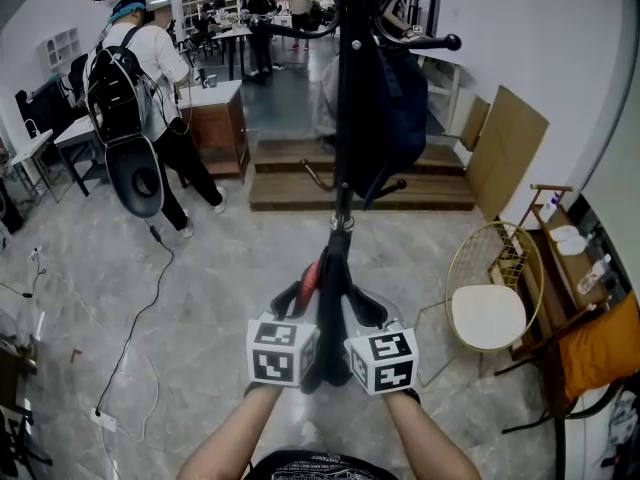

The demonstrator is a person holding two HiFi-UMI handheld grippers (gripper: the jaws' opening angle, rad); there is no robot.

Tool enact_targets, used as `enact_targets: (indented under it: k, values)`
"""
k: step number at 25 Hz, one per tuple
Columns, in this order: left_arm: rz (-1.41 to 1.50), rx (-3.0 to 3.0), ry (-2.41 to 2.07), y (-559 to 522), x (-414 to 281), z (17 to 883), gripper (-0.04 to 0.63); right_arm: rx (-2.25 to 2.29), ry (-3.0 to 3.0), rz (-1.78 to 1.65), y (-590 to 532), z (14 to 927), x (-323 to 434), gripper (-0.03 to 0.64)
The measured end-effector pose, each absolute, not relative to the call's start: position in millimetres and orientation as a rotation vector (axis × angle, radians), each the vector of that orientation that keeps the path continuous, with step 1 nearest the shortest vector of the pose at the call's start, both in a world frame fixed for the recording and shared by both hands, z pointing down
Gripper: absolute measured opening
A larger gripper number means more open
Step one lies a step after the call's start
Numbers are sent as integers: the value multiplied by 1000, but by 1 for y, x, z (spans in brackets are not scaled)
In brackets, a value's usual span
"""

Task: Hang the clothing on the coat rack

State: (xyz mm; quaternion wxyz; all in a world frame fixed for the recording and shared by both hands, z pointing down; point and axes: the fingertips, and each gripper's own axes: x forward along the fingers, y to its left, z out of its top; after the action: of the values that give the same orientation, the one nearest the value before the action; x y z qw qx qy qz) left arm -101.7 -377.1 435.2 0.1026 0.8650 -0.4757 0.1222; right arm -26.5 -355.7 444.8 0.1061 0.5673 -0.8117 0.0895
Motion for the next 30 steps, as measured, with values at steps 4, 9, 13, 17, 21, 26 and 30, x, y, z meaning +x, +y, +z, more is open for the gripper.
enact_targets:
  k: [4,9,13,17,21,26,30]
  values:
    - [346,2555,-1417,-373,-104,433,107,1662,-2399,262,-349,444,-28,58]
    - [377,2545,-1404,-354,-103,438,106,1652,-2411,270,-335,444,-30,58]
    - [387,2572,-1388,-341,-98,434,106,1653,-2425,284,-322,440,-33,58]
    - [412,2580,-1368,-327,-94,436,104,1666,-2435,284,-310,435,-32,58]
    - [419,2592,-1350,-314,-89,436,104,1680,-2435,294,-298,434,-29,54]
    - [443,2609,-1324,-307,-68,433,103,1681,-2442,289,-290,428,-15,44]
    - [457,2629,-1302,-289,-71,437,90,1681,-2435,252,-272,429,-25,41]
